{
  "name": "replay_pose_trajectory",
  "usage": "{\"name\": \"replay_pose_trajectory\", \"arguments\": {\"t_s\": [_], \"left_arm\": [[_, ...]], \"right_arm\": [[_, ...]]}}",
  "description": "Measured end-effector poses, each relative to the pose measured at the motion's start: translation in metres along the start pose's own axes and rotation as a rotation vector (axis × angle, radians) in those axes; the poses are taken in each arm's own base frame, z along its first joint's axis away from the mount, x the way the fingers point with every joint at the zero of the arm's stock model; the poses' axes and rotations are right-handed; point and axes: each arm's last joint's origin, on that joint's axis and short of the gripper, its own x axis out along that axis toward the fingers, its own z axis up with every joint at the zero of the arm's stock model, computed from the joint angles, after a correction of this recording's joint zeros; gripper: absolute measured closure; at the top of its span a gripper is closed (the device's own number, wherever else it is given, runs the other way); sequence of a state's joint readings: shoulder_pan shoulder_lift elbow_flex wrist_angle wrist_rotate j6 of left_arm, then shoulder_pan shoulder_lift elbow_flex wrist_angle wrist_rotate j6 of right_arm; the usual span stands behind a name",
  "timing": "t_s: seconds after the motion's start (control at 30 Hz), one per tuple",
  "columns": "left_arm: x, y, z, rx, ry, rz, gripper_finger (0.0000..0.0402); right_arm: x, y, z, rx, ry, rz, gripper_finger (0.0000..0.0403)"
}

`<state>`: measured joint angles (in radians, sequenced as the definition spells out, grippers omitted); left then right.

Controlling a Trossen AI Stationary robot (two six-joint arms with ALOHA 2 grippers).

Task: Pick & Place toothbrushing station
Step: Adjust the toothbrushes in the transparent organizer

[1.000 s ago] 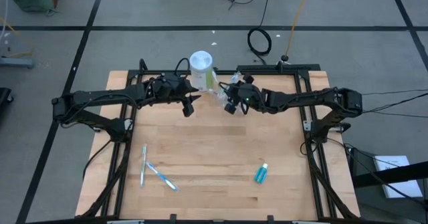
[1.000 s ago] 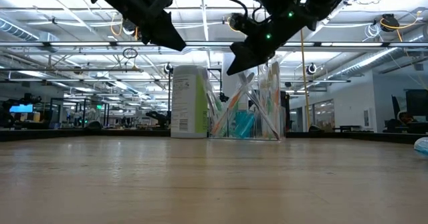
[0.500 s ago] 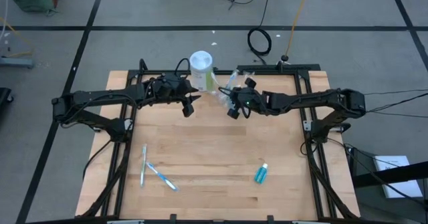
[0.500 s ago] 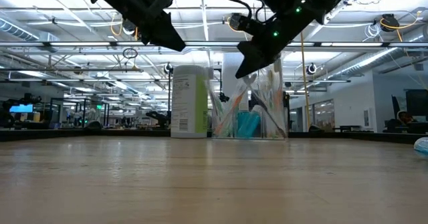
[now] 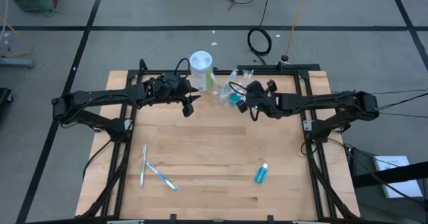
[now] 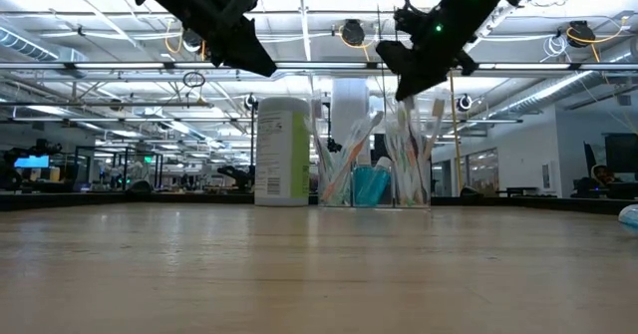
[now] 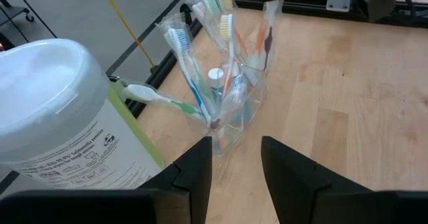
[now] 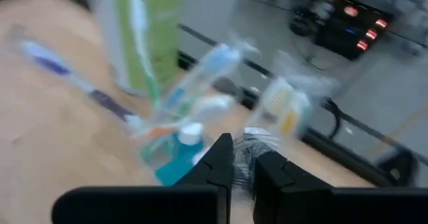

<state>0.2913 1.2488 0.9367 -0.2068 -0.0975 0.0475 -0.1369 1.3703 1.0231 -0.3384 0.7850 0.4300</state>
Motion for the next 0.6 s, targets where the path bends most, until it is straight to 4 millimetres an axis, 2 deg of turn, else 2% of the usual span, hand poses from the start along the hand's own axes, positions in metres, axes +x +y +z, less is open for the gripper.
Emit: {"name": "replay_pose_trajectory", "arguments": {"t_s": [0.3, 0.47, 0.6], "left_arm": [[0.0, 0.0, 0.0, 0.0, 0.0, 0.0, 0.027], [0.0, 0.0, 0.0, 0.0, 0.0, 0.0, 0.027], [0.0, 0.0, 0.0, 0.0, 0.0, 0.0, 0.027]], "right_arm": [[-0.001, -0.003, -0.009, 0.15, -0.019, -0.161, 0.0372], [-0.001, -0.005, -0.013, 0.137, 0.015, -0.157, 0.0368], [-0.002, -0.008, -0.017, 0.087, 0.056, -0.177, 0.035]]}}
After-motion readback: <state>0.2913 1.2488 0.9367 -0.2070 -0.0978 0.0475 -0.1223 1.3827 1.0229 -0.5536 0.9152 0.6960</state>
